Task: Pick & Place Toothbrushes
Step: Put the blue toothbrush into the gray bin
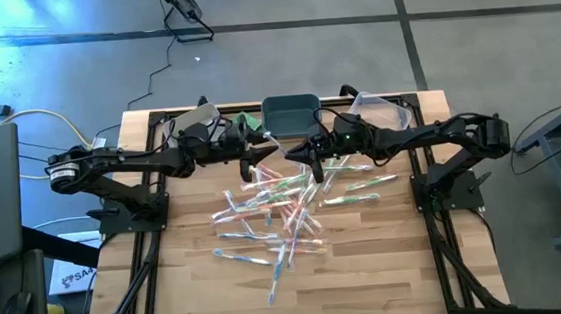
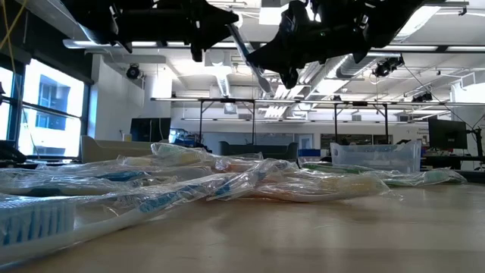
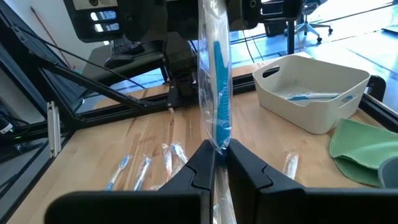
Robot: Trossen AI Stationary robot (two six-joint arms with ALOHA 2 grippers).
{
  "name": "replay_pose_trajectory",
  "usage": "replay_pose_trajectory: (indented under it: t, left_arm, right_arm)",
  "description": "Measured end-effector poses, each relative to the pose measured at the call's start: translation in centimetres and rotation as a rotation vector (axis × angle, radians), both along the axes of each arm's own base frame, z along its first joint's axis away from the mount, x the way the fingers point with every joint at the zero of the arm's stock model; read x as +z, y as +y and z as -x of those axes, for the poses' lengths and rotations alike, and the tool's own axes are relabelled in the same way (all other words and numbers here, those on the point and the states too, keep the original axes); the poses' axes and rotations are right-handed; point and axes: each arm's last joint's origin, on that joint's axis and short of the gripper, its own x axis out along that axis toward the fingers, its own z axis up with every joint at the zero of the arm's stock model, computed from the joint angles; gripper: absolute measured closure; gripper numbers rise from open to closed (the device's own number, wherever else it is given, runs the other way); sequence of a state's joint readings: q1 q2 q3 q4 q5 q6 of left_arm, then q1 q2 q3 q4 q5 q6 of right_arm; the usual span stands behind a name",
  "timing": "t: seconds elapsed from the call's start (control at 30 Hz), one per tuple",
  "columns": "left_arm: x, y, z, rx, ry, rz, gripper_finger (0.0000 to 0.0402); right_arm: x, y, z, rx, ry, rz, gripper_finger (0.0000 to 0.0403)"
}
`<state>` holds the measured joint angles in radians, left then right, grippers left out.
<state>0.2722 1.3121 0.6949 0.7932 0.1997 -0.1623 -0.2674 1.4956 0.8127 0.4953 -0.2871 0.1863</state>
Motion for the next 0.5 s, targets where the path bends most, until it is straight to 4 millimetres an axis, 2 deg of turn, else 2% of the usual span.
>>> replay_pose_trajectory:
  t: [0.5]
  left_arm:
    - [0.13,-0.81,-0.16,-0.020,-0.015,-0.010,0.0252]
  right_arm:
    - [0.02,0.02,0.00,0.005,-0.002,0.000,0.0386]
